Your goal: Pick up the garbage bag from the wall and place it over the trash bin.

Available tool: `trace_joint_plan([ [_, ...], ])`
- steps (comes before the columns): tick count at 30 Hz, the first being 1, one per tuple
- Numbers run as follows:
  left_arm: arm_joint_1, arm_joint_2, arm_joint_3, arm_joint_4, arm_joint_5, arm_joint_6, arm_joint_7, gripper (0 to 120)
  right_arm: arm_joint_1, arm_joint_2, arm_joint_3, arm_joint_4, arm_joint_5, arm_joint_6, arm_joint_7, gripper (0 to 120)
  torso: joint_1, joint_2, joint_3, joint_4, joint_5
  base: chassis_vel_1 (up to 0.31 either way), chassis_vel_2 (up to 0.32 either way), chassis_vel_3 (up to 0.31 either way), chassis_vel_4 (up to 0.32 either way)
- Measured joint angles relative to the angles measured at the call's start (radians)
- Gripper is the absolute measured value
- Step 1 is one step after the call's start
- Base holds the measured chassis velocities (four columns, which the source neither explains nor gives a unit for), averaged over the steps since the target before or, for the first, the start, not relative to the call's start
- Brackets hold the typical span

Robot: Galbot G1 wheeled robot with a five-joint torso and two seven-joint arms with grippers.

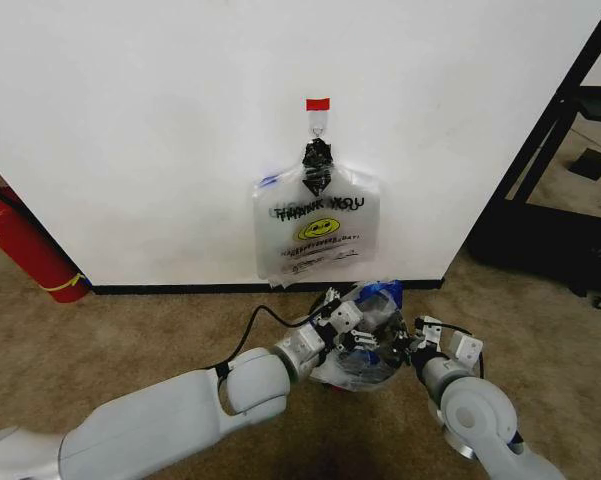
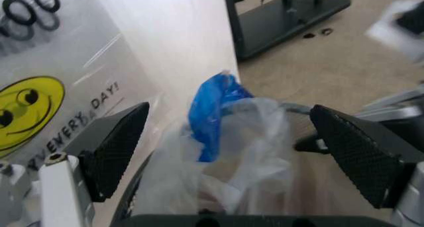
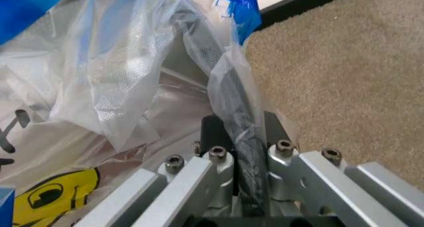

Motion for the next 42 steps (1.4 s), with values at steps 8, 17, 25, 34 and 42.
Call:
trace_joint_plan([
  [8, -0.007, -0.042, -0.002, 0.088, 0.026, -0.009, -0.004, 72, 0.001, 0.009, -0.012, -0.005, 0.000, 0.000, -0.003, 1, 0.000, 0.000, 0.000, -0.0001, -0.0001, 0.000, 0.000, 0.000, 0.000],
  [17, -0.013, -0.058, 0.009, 0.138, 0.046, -0.028, -0.026, 34, 0.005, 0.007, -0.010, -0.004, 0.015, 0.000, 0.000, 1, 0.000, 0.000, 0.000, -0.0003, -0.0002, 0.000, 0.000, 0.000, 0.000],
  [25, -0.026, -0.053, 0.021, 0.117, 0.040, -0.029, -0.029, 9, 0.002, 0.006, -0.008, -0.001, 0.017, 0.000, 0.001, 1, 0.000, 0.000, 0.000, -0.0002, -0.0001, 0.000, 0.000, 0.000, 0.000],
  [34, -0.046, -0.060, 0.043, 0.109, 0.023, -0.031, -0.038, 0, -0.003, 0.006, -0.010, 0.004, 0.015, -0.002, 0.002, 1, 0.000, 0.000, 0.000, -0.0002, -0.0001, 0.000, 0.000, 0.000, 0.000],
  [42, -0.119, -0.071, 0.036, 0.111, -0.051, -0.004, -0.048, 0, -0.019, 0.002, -0.026, 0.011, -0.016, -0.002, -0.016, 1, 0.000, 0.000, 0.000, -0.0003, -0.0001, 0.000, 0.000, 0.000, 0.000],
])
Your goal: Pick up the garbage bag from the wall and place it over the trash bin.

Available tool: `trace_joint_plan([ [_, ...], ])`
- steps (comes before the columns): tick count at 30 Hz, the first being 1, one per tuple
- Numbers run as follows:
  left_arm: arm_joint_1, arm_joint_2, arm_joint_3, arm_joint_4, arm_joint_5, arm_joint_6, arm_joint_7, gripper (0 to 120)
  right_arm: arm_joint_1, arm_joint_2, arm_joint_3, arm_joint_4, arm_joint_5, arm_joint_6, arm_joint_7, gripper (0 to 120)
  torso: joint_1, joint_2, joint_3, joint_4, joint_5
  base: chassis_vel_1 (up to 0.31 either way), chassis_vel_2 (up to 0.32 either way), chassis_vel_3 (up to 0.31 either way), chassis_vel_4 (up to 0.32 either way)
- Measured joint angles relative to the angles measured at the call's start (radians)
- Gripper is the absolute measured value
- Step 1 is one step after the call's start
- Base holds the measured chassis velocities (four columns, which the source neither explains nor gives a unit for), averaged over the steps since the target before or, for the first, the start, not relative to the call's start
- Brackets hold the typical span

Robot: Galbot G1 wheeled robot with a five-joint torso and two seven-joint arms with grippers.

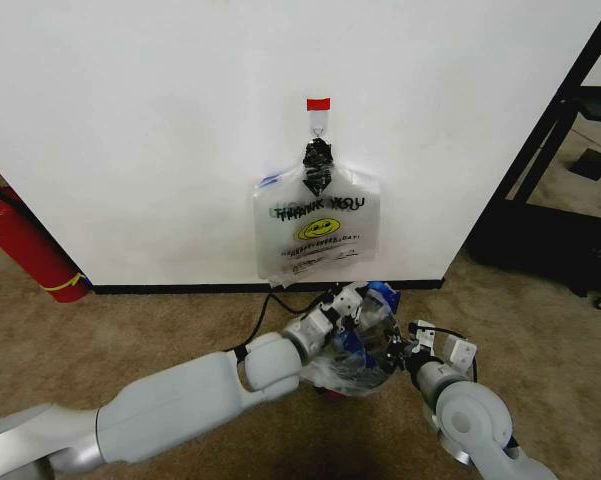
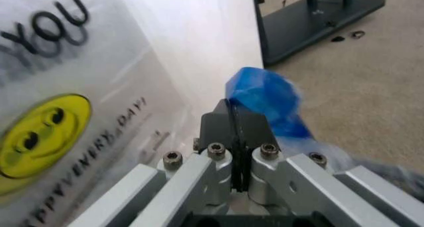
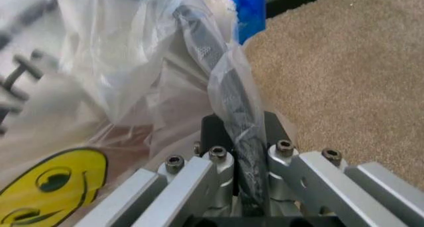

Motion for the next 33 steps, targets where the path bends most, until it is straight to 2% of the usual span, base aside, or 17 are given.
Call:
trace_joint_plan([
  [9, -0.085, 0.022, 0.008, 0.035, -0.123, 0.087, -0.018, 0, -0.022, -0.017, -0.024, 0.011, -0.068, 0.014, -0.052, 1, 0.000, 0.000, 0.000, 0.0004, -0.0001, 0.000, 0.000, 0.000, 0.000],
  [11, -0.119, 0.032, 0.020, 0.055, -0.198, 0.126, -0.024, 0, -0.041, -0.027, -0.028, 0.019, -0.119, 0.032, -0.095, 1, 0.000, 0.000, 0.000, -0.0001, -0.0002, 0.000, 0.000, 0.000, 0.000],
  [16, -0.164, 0.062, 0.047, 0.070, -0.234, 0.142, -0.004, 0, -0.063, -0.037, -0.019, 0.031, -0.141, 0.053, -0.134, 1, 0.000, 0.000, 0.000, 0.0002, -0.0001, 0.000, 0.000, 0.000, 0.000],
  [19, -0.212, 0.086, 0.070, 0.075, -0.285, 0.166, 0.010, 0, -0.088, -0.045, 0.003, 0.036, -0.167, 0.086, -0.188, 1, 0.000, 0.000, 0.000, 0.0001, -0.0001, 0.000, 0.000, 0.000, 0.000],
  [33, -0.338, 0.131, 0.183, 0.113, -0.354, 0.201, 0.124, 0, -0.162, -0.076, 0.047, 0.045, -0.317, 0.264, -0.398, 1, 0.000, 0.000, 0.000, 0.0000, 0.0000, 0.000, 0.000, 0.000, 0.000],
])
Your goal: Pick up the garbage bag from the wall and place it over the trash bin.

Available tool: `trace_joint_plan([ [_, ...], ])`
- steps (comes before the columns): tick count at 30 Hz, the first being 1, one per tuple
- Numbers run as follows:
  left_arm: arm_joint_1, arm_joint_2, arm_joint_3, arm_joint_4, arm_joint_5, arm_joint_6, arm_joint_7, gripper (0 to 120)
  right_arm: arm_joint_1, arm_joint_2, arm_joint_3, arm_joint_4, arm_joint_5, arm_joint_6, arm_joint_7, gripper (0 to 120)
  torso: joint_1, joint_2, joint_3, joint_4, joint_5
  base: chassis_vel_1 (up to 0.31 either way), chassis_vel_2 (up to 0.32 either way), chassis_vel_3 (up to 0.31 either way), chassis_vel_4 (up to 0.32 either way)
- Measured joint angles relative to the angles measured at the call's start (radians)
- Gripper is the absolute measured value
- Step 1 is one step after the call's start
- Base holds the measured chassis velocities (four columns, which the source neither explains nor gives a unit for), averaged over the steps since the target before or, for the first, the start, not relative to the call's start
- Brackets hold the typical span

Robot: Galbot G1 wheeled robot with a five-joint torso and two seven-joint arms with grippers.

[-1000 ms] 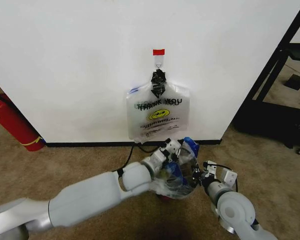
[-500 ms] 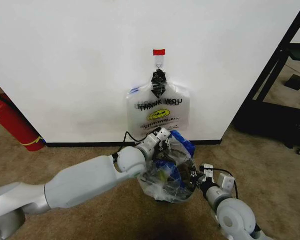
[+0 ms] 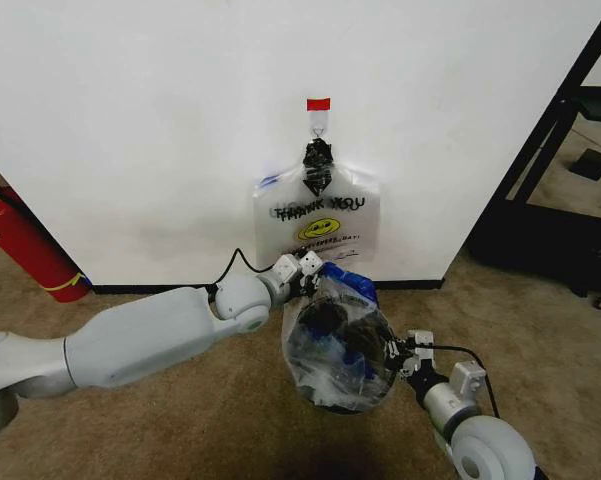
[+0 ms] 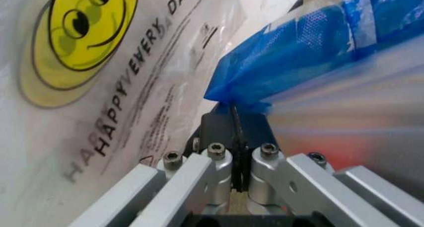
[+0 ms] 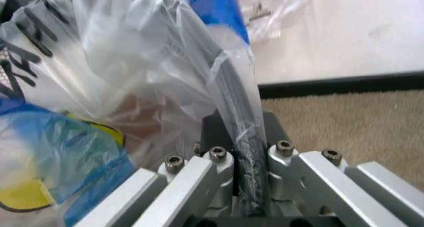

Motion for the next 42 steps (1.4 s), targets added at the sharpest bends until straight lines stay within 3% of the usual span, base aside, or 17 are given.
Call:
trace_joint_plan([
  [9, 0.029, 0.030, -0.013, 0.004, -0.024, -0.004, 0.024, 0, 0.010, 0.019, 0.048, -0.008, 0.129, 0.017, 0.019, 0, 0.000, 0.000, 0.000, 0.0001, -0.0002, 0.000, 0.000, 0.000, 0.000],
  [18, 0.101, 0.038, -0.092, -0.035, -0.073, -0.034, 0.030, 0, 0.020, 0.020, 0.058, -0.002, 0.193, 0.020, 0.029, 0, 0.000, 0.000, 0.000, 0.0001, -0.0003, 0.000, 0.000, 0.000, 0.000],
  [27, 0.155, 0.033, -0.265, -0.111, -0.094, -0.016, 0.002, 36, 0.047, 0.052, 0.023, -0.032, 0.215, -0.029, 0.112, 0, 0.000, 0.000, 0.000, 0.0000, 0.0000, 0.000, 0.000, 0.000, 0.000],
  [30, 0.175, 0.039, -0.298, -0.143, -0.093, -0.016, 0.002, 43, 0.056, 0.056, 0.023, -0.036, 0.241, -0.041, 0.139, 0, 0.000, 0.000, 0.000, 0.0001, 0.0000, 0.000, 0.000, 0.000, 0.000],
  [33, 0.203, 0.048, -0.330, -0.185, -0.095, -0.014, 0.011, 57, 0.067, 0.061, 0.023, -0.042, 0.276, -0.057, 0.172, 0, 0.000, 0.000, 0.000, 0.0001, 0.0000, 0.000, 0.000, 0.000, 0.000],
  [39, 0.226, 0.054, -0.348, -0.187, -0.100, -0.019, 0.004, 73, 0.069, 0.061, 0.024, -0.035, 0.293, -0.062, 0.185, 0, 0.000, 0.000, 0.000, 0.0000, -0.0001, 0.000, 0.000, 0.000, 0.000],
  [42, 0.254, 0.048, -0.381, -0.166, -0.146, -0.055, -0.050, 86, 0.064, 0.063, 0.029, -0.033, 0.296, -0.062, 0.187, 0, 0.000, 0.000, 0.000, 0.0002, -0.0001, 0.000, 0.000, 0.000, 0.000],
])
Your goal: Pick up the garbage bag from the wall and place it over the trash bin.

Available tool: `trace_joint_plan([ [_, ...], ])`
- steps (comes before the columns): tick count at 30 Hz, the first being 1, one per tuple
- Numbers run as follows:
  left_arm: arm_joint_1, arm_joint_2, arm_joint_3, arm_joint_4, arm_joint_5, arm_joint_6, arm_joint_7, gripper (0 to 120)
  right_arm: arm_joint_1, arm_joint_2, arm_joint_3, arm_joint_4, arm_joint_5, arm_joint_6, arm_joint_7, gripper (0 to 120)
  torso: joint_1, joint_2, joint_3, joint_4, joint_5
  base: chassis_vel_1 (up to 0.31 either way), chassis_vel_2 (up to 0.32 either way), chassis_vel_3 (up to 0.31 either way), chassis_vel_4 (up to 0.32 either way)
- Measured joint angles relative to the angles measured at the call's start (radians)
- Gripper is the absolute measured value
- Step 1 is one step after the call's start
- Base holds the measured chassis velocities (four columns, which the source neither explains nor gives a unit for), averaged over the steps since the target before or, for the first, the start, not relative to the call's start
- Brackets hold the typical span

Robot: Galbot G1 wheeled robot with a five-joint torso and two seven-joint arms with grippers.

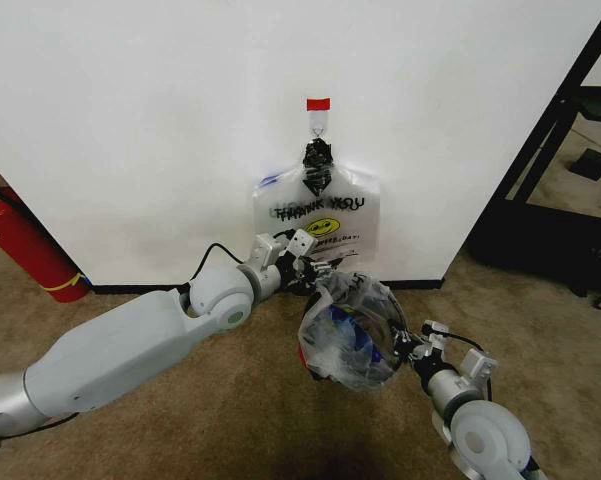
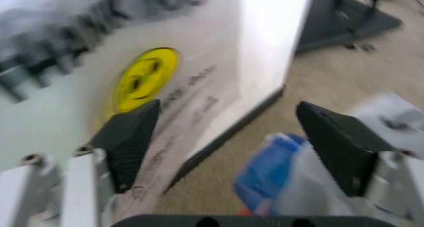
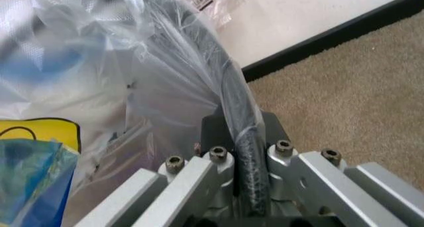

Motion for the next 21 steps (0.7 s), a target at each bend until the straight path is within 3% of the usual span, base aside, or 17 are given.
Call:
trace_joint_plan([
  [3, 0.013, -0.028, -0.029, 0.033, -0.073, -0.051, -0.080, 98, -0.006, 0.005, -0.004, -0.001, -0.003, 0.000, -0.002, 0, 0.000, 0.000, 0.000, -0.0004, -0.0001, 0.000, 0.000, 0.000, 0.000],
  [7, 0.013, -0.036, -0.038, 0.068, -0.084, -0.069, -0.108, 100, -0.005, 0.008, -0.015, -0.002, -0.007, 0.000, -0.003, 0, 0.000, 0.000, 0.000, -0.0007, 0.0001, 0.000, 0.000, 0.000, 0.000],
  [14, 0.041, 0.000, -0.046, 0.130, 0.089, -0.035, -0.105, 100, 0.008, -0.001, -0.030, 0.000, -0.007, 0.000, -0.003, 0, 0.000, 0.000, 0.000, 0.0002, -0.0002, 0.000, 0.000, 0.000, 0.000],
  [21, 0.093, 0.019, -0.092, 0.154, 0.116, -0.029, -0.112, 100, 0.008, 0.001, -0.028, 0.000, -0.008, 0.001, -0.002, 0, 0.000, 0.000, 0.000, -0.0001, -0.0001, 0.000, 0.000, 0.000, 0.000],
])
